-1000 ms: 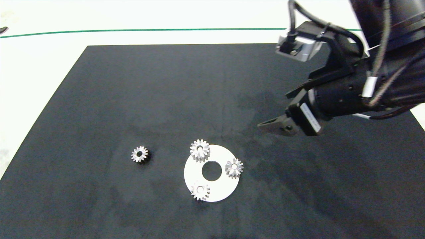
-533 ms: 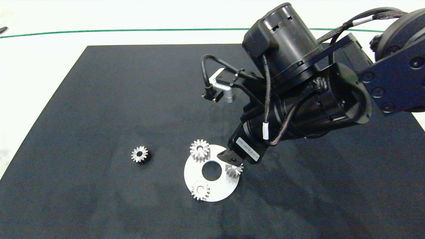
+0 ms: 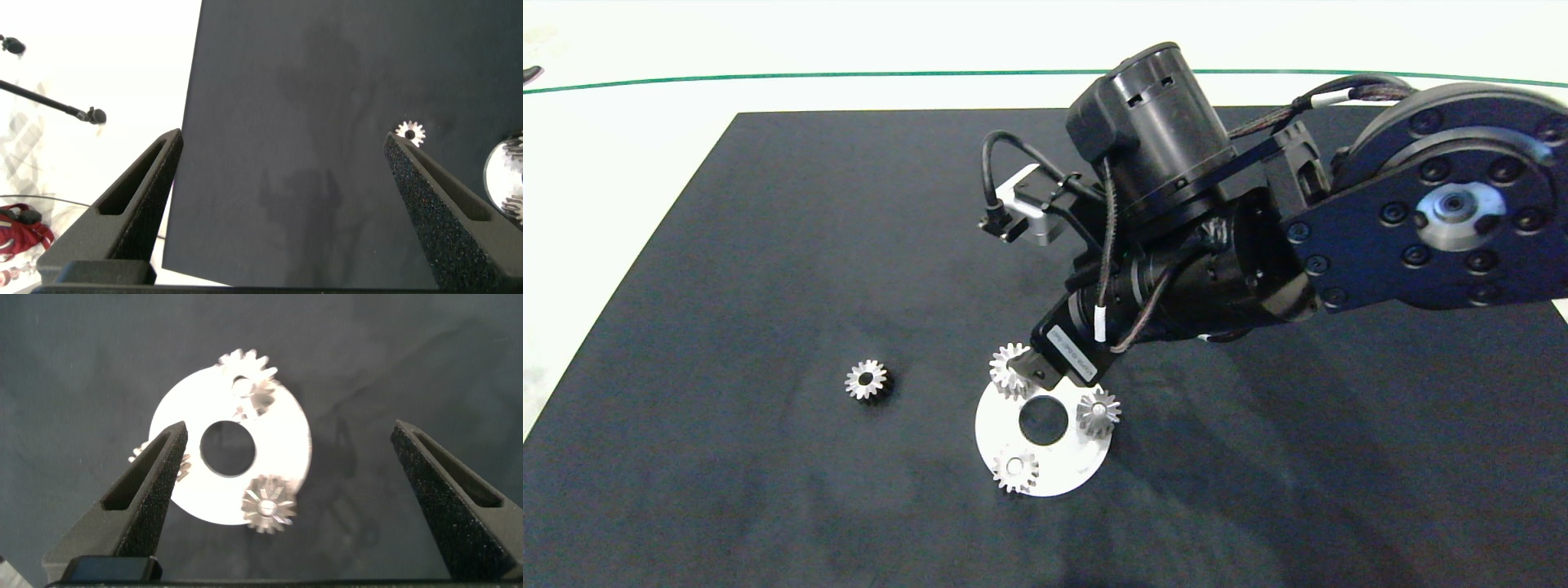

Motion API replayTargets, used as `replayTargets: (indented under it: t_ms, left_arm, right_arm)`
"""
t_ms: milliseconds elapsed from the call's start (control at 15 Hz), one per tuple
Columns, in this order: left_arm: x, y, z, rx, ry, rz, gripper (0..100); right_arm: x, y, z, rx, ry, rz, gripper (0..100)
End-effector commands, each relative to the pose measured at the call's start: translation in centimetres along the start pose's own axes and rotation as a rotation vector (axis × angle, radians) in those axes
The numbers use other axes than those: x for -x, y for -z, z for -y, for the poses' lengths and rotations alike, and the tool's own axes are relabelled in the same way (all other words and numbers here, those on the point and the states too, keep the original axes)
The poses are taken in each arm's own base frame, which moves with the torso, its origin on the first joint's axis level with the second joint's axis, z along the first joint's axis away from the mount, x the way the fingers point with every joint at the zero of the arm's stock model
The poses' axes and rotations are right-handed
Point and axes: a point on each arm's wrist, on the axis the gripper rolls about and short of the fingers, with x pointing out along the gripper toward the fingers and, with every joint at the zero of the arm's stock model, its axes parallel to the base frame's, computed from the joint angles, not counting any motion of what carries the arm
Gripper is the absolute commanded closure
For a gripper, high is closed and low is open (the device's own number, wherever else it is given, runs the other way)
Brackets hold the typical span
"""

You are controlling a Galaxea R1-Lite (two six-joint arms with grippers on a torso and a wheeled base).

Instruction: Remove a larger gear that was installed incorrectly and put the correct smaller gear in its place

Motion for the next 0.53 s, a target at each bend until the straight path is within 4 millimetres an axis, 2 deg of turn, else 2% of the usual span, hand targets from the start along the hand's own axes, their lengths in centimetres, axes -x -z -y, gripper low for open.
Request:
replayTargets:
  t_ms: [67, 533]
  left_arm:
    - [0.1, 0.1, 0.0, -0.001, 0.001, -0.002, 0]
    - [0.2, 0.1, 0.0, -0.002, -0.001, -0.001, 0]
  right_arm:
    - [-0.6, 0.2, -0.7, 0.016, -0.012, -0.018, 0]
    - [-3.5, 0.1, -1.6, 0.026, -0.017, -0.042, 0]
